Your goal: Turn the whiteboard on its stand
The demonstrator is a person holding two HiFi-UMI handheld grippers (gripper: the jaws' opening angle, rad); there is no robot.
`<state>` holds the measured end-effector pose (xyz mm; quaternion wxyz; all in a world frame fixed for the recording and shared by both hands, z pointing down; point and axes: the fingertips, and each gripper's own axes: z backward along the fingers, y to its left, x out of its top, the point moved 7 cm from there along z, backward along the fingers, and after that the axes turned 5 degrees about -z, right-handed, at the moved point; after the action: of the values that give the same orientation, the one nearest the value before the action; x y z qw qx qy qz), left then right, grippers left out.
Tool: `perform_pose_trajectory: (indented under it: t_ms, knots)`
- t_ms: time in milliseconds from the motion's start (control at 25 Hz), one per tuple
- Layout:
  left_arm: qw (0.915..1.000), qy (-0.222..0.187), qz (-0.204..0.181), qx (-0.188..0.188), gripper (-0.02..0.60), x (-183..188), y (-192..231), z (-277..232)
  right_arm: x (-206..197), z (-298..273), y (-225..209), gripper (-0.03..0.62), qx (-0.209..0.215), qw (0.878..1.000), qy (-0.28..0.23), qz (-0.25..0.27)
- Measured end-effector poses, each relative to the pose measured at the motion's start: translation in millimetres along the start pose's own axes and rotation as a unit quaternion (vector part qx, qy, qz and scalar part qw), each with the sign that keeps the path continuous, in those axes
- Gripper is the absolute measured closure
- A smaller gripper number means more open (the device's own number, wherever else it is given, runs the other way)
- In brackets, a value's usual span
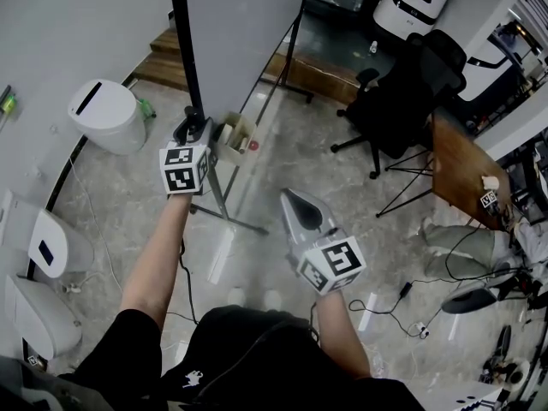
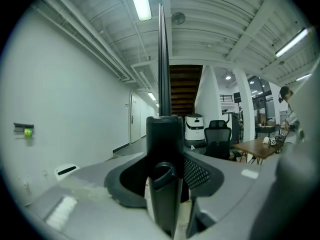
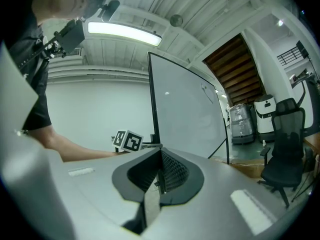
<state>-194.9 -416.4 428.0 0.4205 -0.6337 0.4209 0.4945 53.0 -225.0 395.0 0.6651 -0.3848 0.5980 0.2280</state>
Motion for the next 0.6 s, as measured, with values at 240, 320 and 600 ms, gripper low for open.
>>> perform_pose_trajectory:
  t_ms: [240, 320, 600]
  knots:
    - [1.0000, 0.003, 0.002, -0.003, 0.383, 0, 1, 3, 2, 2, 3, 0.585, -0.002, 1.000, -0.003, -0.001]
    - [1.0000, 0.003, 0.004, -0.004, 0.385, 0, 1, 4, 1, 4, 3, 0.585, -0.003, 1.000, -0.002, -0.002]
    - [0.9999, 0.008, 0.006, -0.007, 0.385, 0, -4, 13, 2, 9, 2, 0.585, -0.001, 1.000, -0.004, -0.002]
